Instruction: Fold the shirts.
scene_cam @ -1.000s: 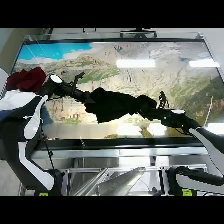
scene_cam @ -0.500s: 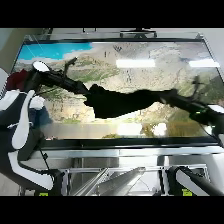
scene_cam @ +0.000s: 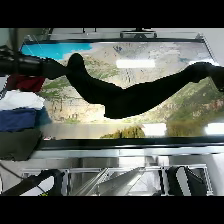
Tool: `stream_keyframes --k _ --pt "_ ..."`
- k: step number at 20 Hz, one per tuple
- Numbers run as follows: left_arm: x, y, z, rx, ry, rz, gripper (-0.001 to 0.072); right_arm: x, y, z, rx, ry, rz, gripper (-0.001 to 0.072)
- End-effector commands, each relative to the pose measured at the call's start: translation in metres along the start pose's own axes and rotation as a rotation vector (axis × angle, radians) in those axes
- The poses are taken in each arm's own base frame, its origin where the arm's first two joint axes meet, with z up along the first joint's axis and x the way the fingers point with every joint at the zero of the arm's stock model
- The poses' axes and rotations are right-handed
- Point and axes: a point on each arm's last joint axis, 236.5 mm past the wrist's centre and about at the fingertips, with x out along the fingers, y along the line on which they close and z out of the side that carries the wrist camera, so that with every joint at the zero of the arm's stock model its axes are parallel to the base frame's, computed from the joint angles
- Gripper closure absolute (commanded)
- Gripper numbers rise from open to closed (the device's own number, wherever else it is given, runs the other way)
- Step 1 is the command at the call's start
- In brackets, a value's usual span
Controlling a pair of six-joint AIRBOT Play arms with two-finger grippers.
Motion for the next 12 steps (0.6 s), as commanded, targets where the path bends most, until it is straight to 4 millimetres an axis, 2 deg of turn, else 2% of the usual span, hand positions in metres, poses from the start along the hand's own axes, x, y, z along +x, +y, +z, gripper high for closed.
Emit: stream_keyframes --k 1,3,4,5,6,7,9,10,12 --pt "-0.060 -0.042 0.018 0.113 -0.150 0.095 0.0689 -0.007 0.058 0.012 -0.044 -0.053 0.148 0.0693" --pt "-0.100 -0.063 0.023 0.197 -0.242 0.184 0.0689 -0.015 0.093 0.017 -0.081 -0.093 0.273 0.0693" --pt "-0.122 -0.062 0.026 0.227 -0.291 0.275 0.0688 -0.016 0.096 0.023 -0.104 -0.126 0.263 0.0693" --pt "-0.143 -0.051 0.027 0.227 -0.330 0.386 0.0686 -0.013 0.079 0.029 -0.111 -0.149 0.182 0.0693" --pt "-0.158 -0.036 0.025 0.206 -0.357 0.469 0.0686 -0.009 0.046 0.031 -0.115 -0.147 0.042 0.0693" --pt "-0.164 -0.019 0.016 0.156 -0.361 0.511 0.0686 -0.009 0.007 0.029 -0.084 -0.131 -0.105 0.0693" --pt "-0.149 0.017 -0.013 0.040 -0.312 0.499 0.0686 -0.014 -0.059 0.017 -0.007 -0.073 -0.300 0.0693" --pt "-0.133 0.033 -0.026 -0.004 -0.285 0.462 0.0686 -0.015 -0.081 0.010 0.019 -0.040 -0.338 0.0693" --pt "-0.088 0.054 -0.052 -0.081 -0.226 0.316 0.0686 -0.013 -0.117 -0.017 0.045 0.088 -0.348 0.0693"
